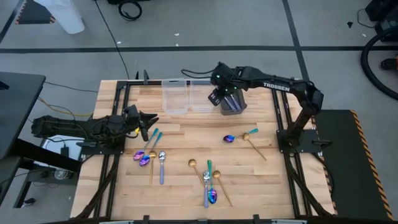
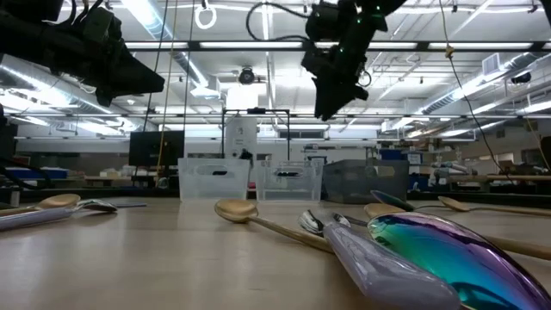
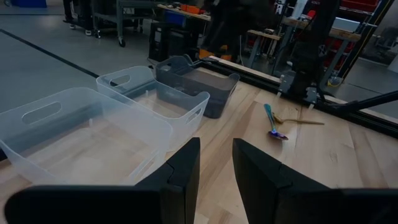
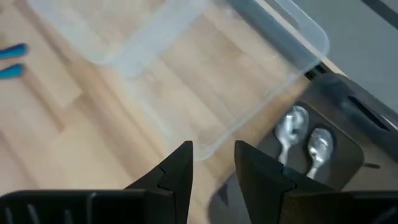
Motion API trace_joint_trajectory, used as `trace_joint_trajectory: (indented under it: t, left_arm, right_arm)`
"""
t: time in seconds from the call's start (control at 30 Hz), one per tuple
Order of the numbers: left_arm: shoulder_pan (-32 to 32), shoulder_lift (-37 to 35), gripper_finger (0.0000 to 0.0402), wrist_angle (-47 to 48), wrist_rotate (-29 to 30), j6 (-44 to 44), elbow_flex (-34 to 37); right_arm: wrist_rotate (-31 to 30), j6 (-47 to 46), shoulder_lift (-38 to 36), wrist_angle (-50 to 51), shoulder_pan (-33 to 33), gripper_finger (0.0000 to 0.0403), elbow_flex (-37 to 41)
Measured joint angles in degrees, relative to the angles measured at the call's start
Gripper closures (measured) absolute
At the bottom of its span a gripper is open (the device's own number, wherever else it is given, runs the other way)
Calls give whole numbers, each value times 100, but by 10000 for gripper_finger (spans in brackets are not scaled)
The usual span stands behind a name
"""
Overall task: Sort silverware by color (type)
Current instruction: Put the gold spoon into the right transparent bin
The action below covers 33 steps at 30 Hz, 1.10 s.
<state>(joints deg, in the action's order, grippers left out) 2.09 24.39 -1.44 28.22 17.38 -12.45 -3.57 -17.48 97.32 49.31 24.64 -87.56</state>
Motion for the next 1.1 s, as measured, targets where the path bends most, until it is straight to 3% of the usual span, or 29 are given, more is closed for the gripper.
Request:
trace_joint_trajectory:
  t: [0.7,1.1]
  left_arm:
    - [0,1,299,8,-8,152,0]
    - [2,1,299,5,-8,154,0]
  right_arm:
    - [-487,-495,-53,1178,-1143,274,-919]
    - [-1049,-957,-762,1528,-1738,274,-919]
